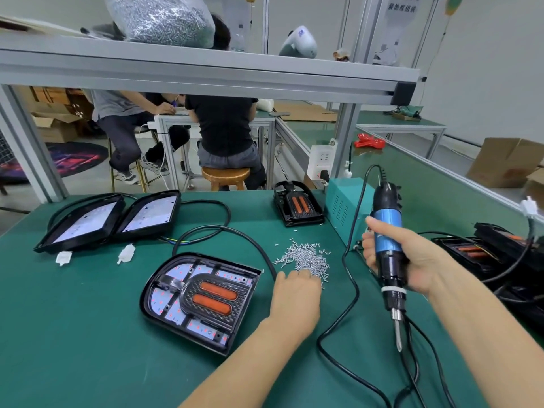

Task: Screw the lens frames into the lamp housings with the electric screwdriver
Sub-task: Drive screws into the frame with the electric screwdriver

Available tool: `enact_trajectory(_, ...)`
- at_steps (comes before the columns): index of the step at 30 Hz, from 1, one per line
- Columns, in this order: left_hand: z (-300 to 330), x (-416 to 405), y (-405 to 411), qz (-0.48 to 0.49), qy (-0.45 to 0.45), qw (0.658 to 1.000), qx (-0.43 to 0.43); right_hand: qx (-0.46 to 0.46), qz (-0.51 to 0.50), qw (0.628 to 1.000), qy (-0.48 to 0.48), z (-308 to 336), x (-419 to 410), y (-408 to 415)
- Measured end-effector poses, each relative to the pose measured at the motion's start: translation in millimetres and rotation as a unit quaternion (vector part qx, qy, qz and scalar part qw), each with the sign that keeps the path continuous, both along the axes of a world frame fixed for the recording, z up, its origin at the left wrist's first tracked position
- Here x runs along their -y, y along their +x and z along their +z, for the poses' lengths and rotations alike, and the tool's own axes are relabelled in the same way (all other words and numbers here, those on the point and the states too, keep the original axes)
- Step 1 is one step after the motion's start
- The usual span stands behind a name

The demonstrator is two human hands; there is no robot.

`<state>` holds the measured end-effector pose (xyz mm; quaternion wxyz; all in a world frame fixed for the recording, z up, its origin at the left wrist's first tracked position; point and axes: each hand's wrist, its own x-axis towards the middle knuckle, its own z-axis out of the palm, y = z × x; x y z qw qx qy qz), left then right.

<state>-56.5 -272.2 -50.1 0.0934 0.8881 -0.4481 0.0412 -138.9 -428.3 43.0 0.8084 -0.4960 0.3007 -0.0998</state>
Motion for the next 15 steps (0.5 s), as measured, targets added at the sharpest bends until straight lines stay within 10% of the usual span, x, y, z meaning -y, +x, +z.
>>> enact_trajectory(11, 0, 0, -5, 0.008, -0.063, 0.997, -0.037, 0.137, -0.038, 0.989, -0.028, 14, -15, -6)
enact_trajectory(15, 20, -15, -7, 0.038, -0.214, 0.964, -0.154, 0.218, -0.081, 0.972, -0.024, 23, -24, -5)
